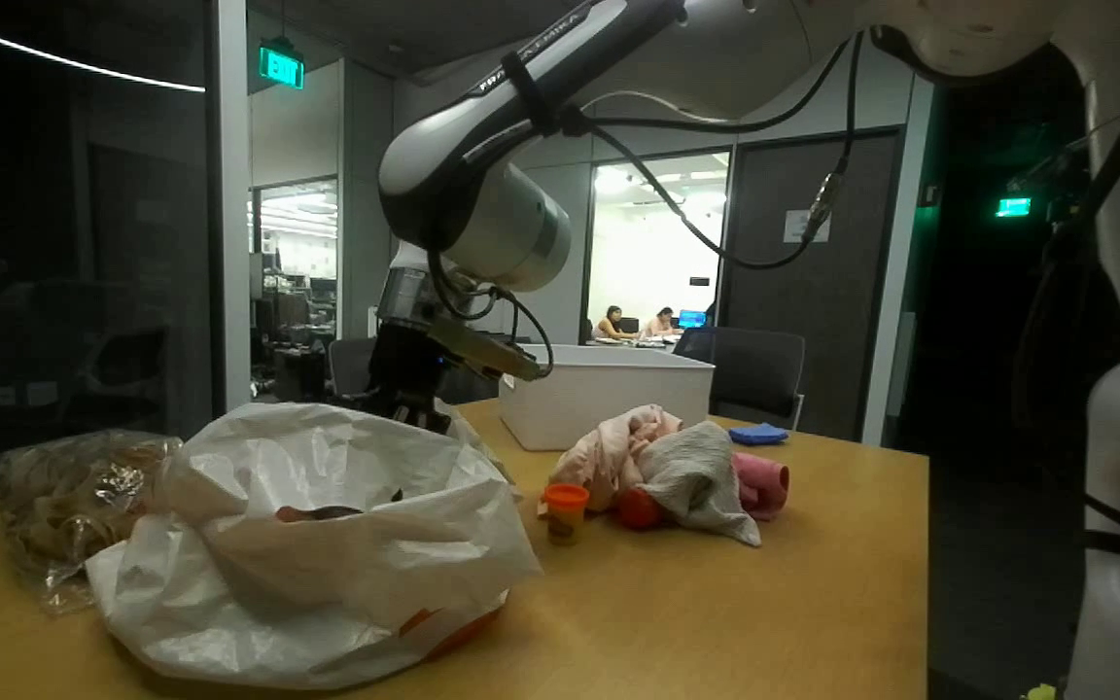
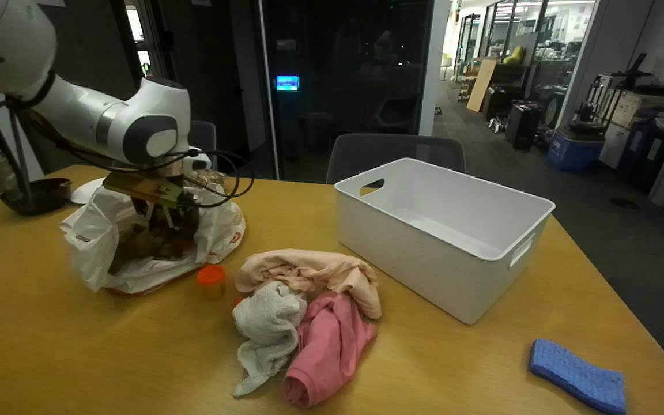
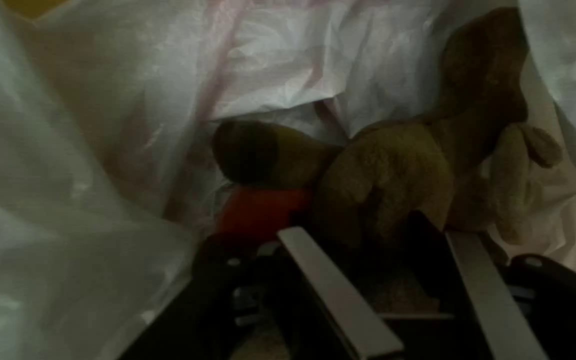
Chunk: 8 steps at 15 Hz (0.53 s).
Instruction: Remove the moose and toy vegetable from the plastic bag and put it on the table
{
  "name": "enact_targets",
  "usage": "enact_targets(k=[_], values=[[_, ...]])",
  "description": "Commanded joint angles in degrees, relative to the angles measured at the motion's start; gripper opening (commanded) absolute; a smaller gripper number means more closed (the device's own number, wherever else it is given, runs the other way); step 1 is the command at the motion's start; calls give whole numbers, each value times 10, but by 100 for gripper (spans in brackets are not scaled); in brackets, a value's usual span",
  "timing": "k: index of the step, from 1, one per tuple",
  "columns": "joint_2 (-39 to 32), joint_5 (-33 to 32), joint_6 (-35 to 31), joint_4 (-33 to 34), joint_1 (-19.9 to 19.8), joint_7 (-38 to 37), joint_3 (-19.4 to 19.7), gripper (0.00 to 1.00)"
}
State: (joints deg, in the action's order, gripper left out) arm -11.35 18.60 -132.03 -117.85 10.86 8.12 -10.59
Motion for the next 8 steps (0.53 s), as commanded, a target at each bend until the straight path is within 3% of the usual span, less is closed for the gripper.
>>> enact_targets(k=[1,3,7,8], values=[[-7,12,-6,9,-15,12,-5,20],[-4,12,-6,6,-19,11,-4,8],[25,39,-5,4,-30,19,-6,8],[37,50,-4,4,-32,23,-7,4]])
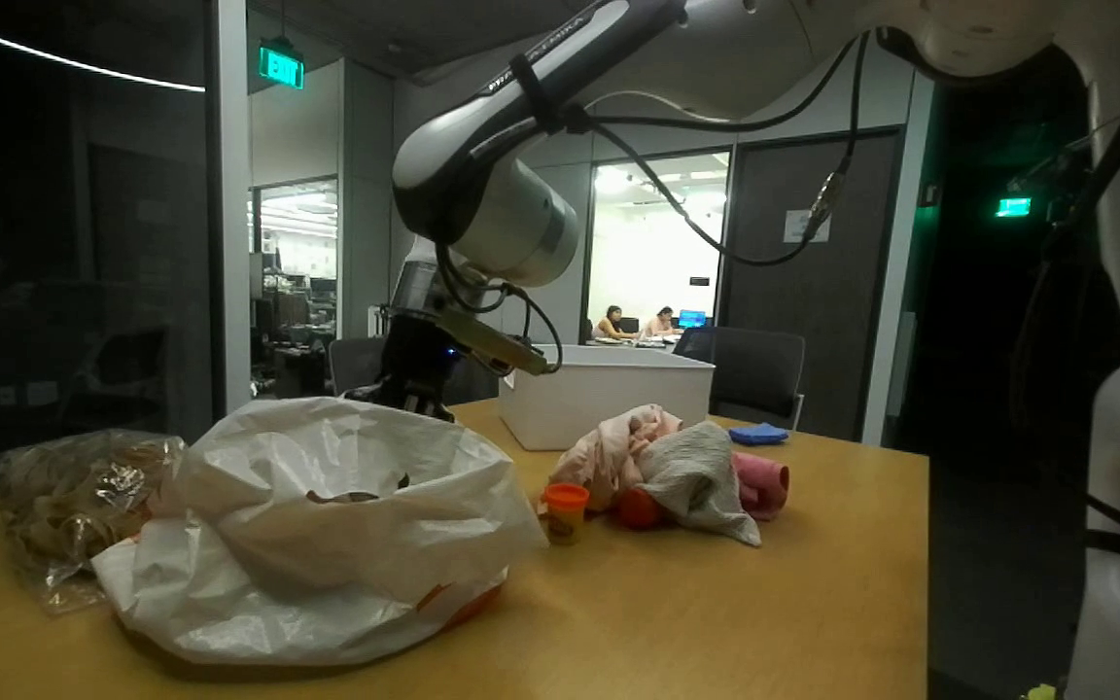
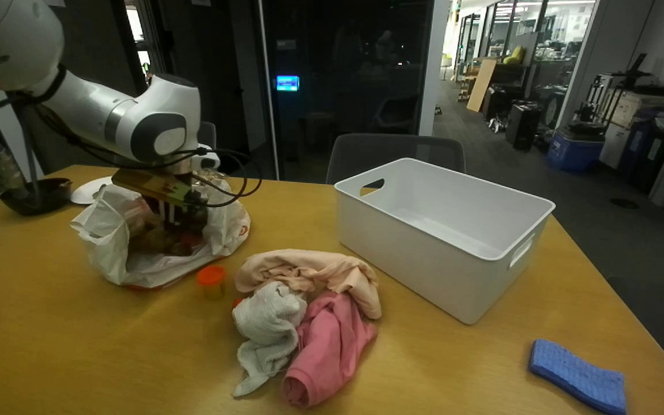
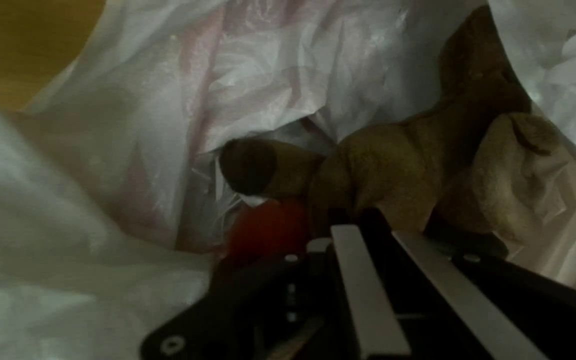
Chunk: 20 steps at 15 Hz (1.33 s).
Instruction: Remove the moose and toy vegetable from the plastic bag and put it on the table
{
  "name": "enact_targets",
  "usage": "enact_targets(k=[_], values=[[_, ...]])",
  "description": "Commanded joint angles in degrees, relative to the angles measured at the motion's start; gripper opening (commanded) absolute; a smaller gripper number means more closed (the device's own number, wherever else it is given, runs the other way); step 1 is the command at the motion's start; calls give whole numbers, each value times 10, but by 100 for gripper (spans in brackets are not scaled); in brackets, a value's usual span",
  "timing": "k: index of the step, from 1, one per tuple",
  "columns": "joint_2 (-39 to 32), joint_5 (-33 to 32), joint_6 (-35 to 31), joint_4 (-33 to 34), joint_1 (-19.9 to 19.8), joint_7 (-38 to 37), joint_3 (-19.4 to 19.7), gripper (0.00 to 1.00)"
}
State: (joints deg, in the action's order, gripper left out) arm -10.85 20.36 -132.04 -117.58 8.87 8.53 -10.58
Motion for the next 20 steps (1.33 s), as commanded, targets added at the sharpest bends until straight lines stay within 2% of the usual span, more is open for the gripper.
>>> enact_targets(k=[1,4,7,9,11,12,15,20], values=[[45,40,-2,1,-14,20,-6,6],[98,29,7,-7,-12,6,1,6],[167,-8,57,-16,-7,-35,8,6],[213,-45,134,-16,-6,-82,9,5],[245,-108,231,-1,-11,-134,7,5],[254,-149,259,5,-15,-152,3,5],[278,-254,279,-1,-17,-153,-8,5],[256,-429,234,-27,-19,-156,-23,5]])
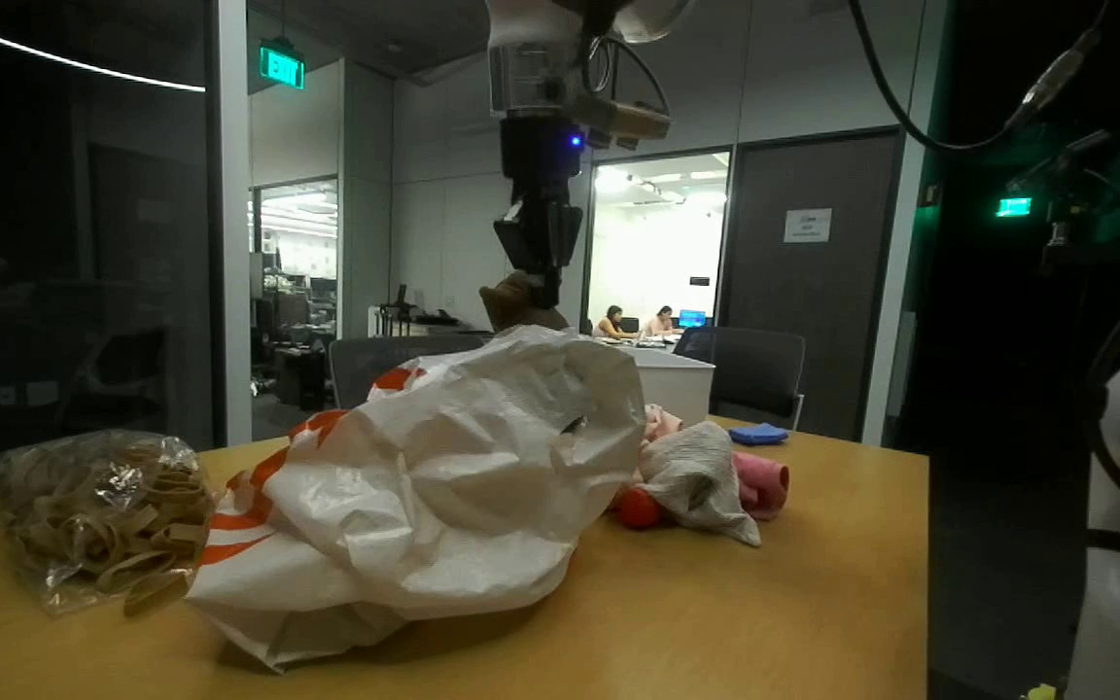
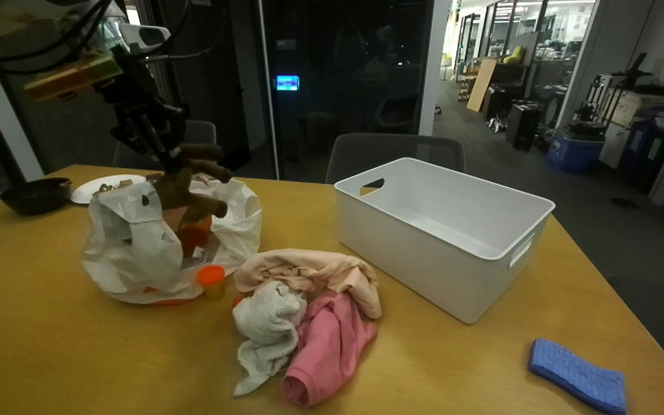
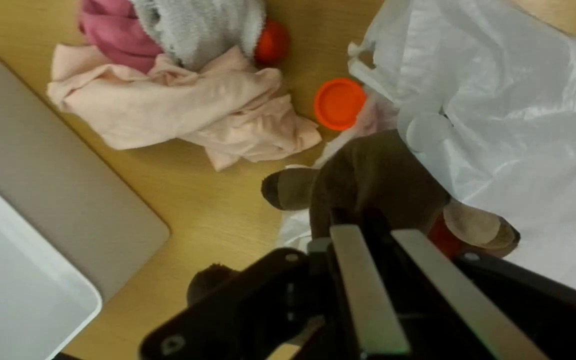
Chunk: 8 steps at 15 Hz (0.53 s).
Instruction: Remove the moose and toy vegetable from the plastic bag and put it on the table
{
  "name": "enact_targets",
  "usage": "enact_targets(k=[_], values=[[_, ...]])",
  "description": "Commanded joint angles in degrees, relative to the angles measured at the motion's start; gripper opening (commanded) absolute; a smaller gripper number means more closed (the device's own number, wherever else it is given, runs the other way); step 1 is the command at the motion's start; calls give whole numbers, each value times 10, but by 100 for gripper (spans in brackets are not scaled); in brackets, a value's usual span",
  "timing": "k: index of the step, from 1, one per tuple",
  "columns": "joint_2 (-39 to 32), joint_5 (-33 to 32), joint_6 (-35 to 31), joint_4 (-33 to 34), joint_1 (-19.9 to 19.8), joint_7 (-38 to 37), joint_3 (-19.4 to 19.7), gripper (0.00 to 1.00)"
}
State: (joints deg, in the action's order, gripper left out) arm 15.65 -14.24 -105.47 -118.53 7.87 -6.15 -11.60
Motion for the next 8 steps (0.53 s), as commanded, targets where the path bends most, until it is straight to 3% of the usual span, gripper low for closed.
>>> enact_targets(k=[1,8], values=[[-18,-121,-51,-26,-11,-11,-11,4],[-30,-378,-129,-64,-35,-92,9,4]])
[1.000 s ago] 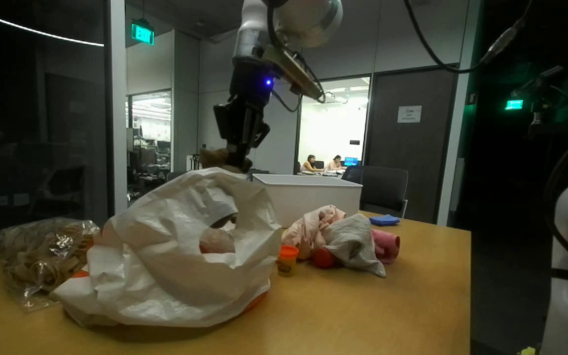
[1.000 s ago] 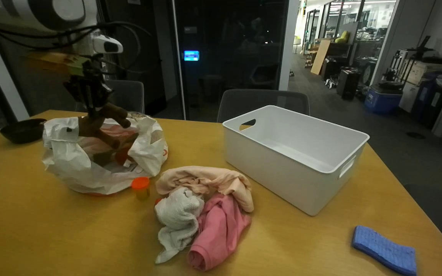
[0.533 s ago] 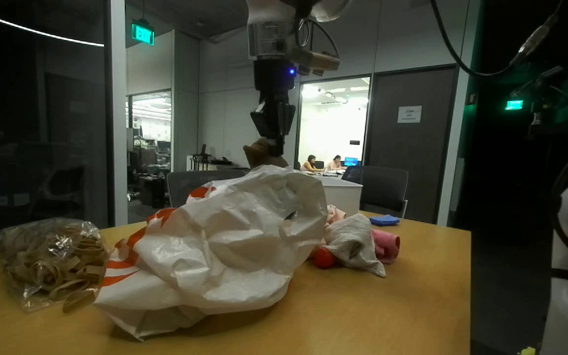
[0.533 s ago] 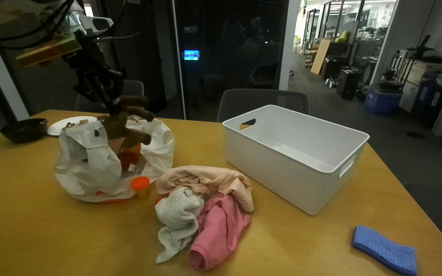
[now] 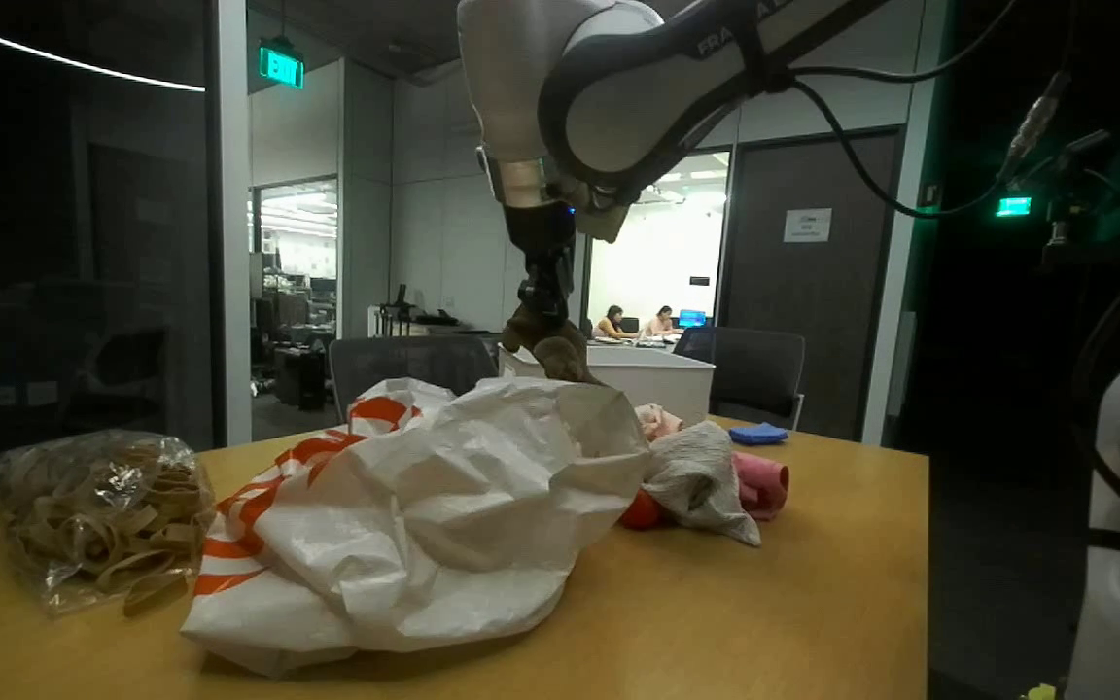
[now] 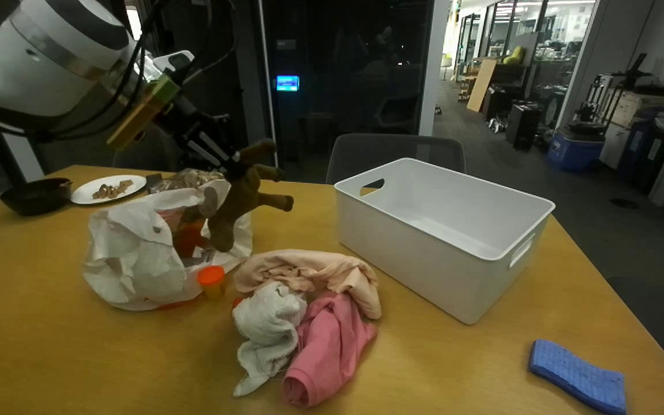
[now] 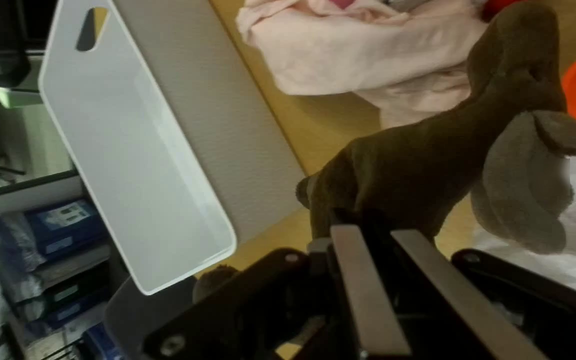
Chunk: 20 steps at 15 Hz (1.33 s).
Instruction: Remove the moose and toy vegetable from the plastic bag and put it on the table
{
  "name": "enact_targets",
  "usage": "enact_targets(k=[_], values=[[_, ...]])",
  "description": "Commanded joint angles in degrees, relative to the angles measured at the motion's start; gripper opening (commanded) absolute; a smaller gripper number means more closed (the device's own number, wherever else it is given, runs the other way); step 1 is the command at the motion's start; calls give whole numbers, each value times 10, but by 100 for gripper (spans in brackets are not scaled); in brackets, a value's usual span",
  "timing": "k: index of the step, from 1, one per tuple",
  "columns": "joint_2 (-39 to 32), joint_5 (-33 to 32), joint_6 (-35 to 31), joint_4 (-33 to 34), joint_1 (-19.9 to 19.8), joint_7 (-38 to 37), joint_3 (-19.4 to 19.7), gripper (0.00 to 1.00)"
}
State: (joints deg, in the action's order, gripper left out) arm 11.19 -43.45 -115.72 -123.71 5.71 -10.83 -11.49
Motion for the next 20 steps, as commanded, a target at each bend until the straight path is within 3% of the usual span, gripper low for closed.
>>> enact_targets(k=[1,2,4,11,15,20], values=[[13,-120,-31,-16,-19,-71,13,4],[9,-152,-32,-19,-24,-105,18,29],[-3,-166,-23,-15,-27,-181,27,43],[4,60,-45,31,3,-194,28,98],[-13,188,-106,46,11,-172,26,100],[-53,379,-181,1,21,-78,34,100]])
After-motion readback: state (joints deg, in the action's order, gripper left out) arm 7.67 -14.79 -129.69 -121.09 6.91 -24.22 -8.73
